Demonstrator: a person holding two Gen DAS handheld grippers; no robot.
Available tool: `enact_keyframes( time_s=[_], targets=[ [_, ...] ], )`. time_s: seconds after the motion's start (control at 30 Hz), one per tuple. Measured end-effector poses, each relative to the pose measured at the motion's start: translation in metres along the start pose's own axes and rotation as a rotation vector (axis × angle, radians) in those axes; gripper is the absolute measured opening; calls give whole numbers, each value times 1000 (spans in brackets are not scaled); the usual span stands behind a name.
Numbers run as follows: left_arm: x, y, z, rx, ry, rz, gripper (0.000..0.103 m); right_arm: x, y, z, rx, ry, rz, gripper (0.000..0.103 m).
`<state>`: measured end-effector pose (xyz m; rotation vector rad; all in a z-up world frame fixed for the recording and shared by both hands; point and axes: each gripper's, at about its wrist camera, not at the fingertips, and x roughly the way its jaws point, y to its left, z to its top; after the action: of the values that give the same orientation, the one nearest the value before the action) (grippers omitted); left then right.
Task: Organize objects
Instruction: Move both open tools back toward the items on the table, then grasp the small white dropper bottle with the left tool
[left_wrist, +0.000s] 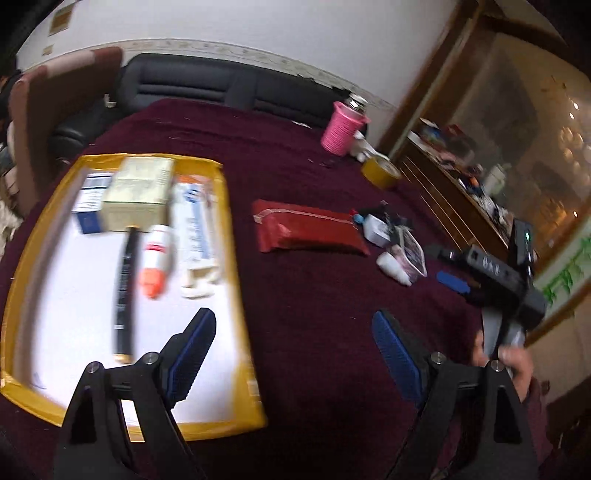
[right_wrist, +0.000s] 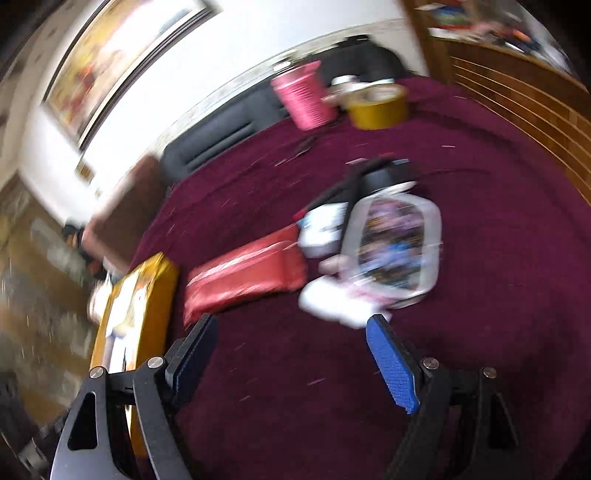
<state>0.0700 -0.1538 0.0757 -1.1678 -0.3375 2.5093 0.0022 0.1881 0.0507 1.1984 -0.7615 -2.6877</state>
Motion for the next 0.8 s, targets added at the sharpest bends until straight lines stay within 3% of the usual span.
enact_keyframes(
  time_s=[0.17, 0.47, 0.67, 0.8],
  targets=[
    [28, -23, -5, 17, 73, -26, 86, -5, -55, 31, 119, -33, -3, 86],
    [45, -59, -13, 113, 119, -16, 86, 42, -81, 63, 250, 32, 86, 86],
    [47, -74, -8, 203, 103, -19, 86, 47, -62, 63, 128, -19, 36, 86],
    [70, -109, 1, 333, 93, -17, 86, 48, -81, 54, 176, -34, 61, 87]
  ],
)
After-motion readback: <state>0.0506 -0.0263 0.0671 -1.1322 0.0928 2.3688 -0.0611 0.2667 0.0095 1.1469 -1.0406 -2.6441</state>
